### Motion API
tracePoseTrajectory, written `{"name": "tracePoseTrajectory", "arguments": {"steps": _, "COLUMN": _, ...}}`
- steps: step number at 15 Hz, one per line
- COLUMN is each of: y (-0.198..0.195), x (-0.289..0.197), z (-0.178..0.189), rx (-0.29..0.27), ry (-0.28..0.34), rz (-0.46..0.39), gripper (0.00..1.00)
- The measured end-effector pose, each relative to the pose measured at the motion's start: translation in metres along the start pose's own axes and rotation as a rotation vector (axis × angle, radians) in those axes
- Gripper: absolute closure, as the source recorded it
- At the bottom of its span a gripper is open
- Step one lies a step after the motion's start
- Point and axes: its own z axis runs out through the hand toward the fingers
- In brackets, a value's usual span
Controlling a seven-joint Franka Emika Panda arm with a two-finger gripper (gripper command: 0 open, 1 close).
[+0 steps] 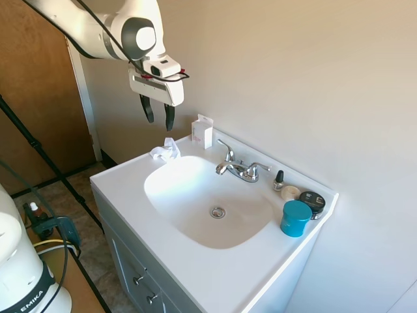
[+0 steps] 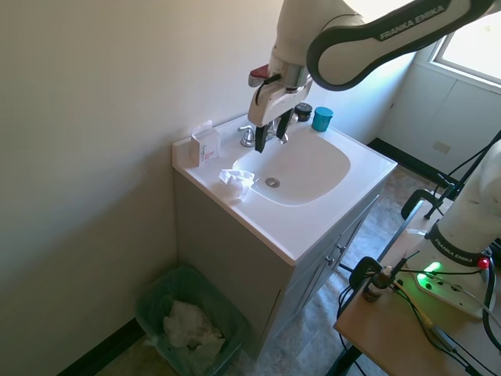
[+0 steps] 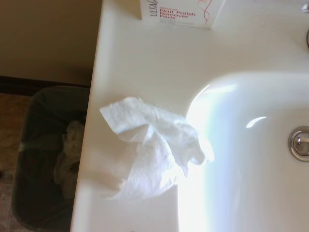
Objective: Throw the tissue in the trash bin
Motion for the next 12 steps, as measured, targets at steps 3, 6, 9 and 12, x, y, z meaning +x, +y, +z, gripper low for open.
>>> {"name": "tracePoseTrajectory", "arguments": {"steps": 3, "y": -0.032, "x": 0.000, "z": 0.040, "rx": -0.039, "ry": -0.031, "rz": 0.004, "gripper": 0.00}}
{"name": "tracePoseTrajectory", "arguments": {"steps": 6, "y": -0.055, "x": 0.004, "z": 0.071, "rx": -0.061, "ry": -0.036, "rz": 0.017, "gripper": 0.00}}
{"name": "tracePoseTrajectory", "arguments": {"steps": 9, "y": -0.065, "x": 0.017, "z": 0.090, "rx": -0.076, "ry": -0.037, "rz": 0.035, "gripper": 0.00}}
{"name": "tracePoseTrajectory", "arguments": {"steps": 12, "y": -0.068, "x": 0.023, "z": 0.105, "rx": -0.090, "ry": -0.049, "rz": 0.047, "gripper": 1.00}}
